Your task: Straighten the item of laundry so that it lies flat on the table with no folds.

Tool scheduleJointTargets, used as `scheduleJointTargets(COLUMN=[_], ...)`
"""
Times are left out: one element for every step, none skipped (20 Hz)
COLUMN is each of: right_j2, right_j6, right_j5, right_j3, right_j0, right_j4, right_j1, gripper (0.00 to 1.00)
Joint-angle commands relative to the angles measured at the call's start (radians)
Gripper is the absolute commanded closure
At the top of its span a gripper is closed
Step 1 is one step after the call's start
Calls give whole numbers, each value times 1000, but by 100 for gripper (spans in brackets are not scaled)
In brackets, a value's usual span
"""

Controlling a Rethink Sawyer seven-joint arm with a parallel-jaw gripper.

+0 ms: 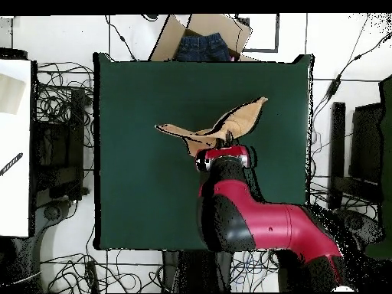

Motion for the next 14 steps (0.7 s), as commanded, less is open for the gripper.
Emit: scheduleJointTargets(right_j2=[-68, -76, -77, -73, -65, -49, -32, -14, 4, 22, 35, 48, 64, 80], right_j6=[161, 159, 158, 155, 155, 152, 151, 149, 147, 146, 138, 130, 124, 116], right_j5=[-109, -119, -124, -120, -116, -101, -89, -77, -65, -52, -35, -17, 0, 22], right_j3=[105, 107, 110, 111, 114, 114, 115, 117, 118, 120, 121, 123, 128, 131], right_j0=[23, 22, 16, 9, -2, -15, -29, -42, -56, -69, -84, -99, -117, -135], right_j4=[-96, -105, -113, -119, -125, -131, -136, -141, -146, -151, -154, -158, -159, -159], right_j1=[98, 109, 120, 131, 139, 145, 148, 150, 152, 155, 158, 161, 162, 163], gripper=[100, 100, 100, 100, 100, 100, 100, 100, 100, 100, 100, 100, 100, 100])
